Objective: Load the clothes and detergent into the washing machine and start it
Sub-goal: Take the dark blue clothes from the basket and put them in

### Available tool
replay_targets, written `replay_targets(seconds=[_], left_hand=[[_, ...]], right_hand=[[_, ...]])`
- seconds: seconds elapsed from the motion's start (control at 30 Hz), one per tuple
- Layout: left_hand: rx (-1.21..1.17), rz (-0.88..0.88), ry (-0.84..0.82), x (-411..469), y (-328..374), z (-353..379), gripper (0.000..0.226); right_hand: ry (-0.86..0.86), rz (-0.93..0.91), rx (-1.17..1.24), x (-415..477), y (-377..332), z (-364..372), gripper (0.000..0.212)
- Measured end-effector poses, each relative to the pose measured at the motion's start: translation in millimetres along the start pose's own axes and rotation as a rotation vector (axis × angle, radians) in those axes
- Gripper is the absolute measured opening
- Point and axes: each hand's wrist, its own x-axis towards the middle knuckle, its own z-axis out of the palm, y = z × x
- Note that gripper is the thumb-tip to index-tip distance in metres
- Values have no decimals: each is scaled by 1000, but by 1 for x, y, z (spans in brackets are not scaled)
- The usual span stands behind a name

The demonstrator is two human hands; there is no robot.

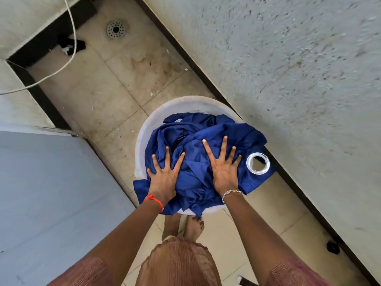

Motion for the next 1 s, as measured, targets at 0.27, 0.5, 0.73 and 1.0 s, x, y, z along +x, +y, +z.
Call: replay_targets(seconds=[0.27,0.5,0.73,1.0], left_hand=[[79,131,-19,9,-2,-6,86],[-41,137,-71,-28,8,-68,60],[-402,218,180,-120,22,-163,47],[-801,116,524,-220,36,-234,49]], right_hand=[[-48,-89,69,9,14,-7,84],[-2,38,374,-23,24,-60,41],[141,234,681,-109,27,-146,31],[341,189,898,-183,31,-253,40]])
